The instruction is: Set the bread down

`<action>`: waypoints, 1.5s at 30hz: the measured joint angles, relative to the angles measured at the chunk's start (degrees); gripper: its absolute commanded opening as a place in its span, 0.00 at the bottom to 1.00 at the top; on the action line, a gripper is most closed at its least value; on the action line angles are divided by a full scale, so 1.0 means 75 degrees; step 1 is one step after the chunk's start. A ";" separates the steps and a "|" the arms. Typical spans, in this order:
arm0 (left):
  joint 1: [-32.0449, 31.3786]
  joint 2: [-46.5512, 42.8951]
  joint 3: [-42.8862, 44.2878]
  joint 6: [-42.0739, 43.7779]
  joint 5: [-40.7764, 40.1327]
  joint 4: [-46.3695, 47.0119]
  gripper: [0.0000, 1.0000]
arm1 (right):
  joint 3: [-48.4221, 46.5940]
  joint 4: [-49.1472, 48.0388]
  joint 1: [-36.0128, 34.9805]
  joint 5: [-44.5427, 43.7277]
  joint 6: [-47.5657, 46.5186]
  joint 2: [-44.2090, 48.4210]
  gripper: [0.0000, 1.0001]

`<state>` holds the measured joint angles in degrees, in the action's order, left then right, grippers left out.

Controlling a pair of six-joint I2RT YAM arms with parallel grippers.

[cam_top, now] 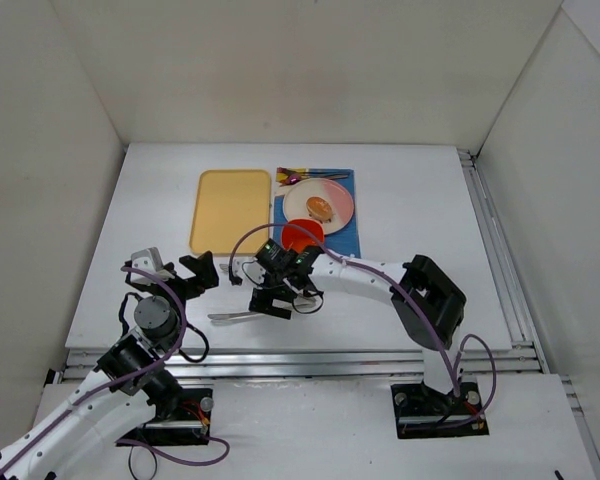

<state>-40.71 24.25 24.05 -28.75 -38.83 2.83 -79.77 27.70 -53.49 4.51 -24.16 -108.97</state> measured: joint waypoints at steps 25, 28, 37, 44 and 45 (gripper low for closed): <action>0.0000 0.0338 -0.0009 0.0032 0.0207 0.0160 0.99 | 0.0839 -0.0554 -0.1483 -0.7510 0.4438 0.3608 0.98; 0.0000 0.0460 -0.0009 0.0044 0.0271 0.0251 0.99 | 0.1358 -0.0481 -0.1513 -0.8577 0.4969 0.3675 0.98; -0.0009 0.0650 -0.0009 0.0175 0.0408 0.0291 0.99 | 0.2087 -0.0434 -0.1486 -0.9393 0.6053 0.5505 0.98; -0.0009 0.0647 -0.0009 0.0181 0.0434 0.0321 0.99 | 0.2404 -0.0455 -0.1055 -0.9329 0.6406 0.6508 0.98; -0.0009 0.0647 -0.0009 0.0181 0.0437 0.0323 0.99 | 0.2445 -0.0455 -0.0997 -0.9305 0.6438 0.6560 0.98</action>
<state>-40.77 29.10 23.99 -27.40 -35.55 5.26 -61.43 24.29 -60.97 -65.28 24.12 -59.77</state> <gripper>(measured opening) 0.996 0.977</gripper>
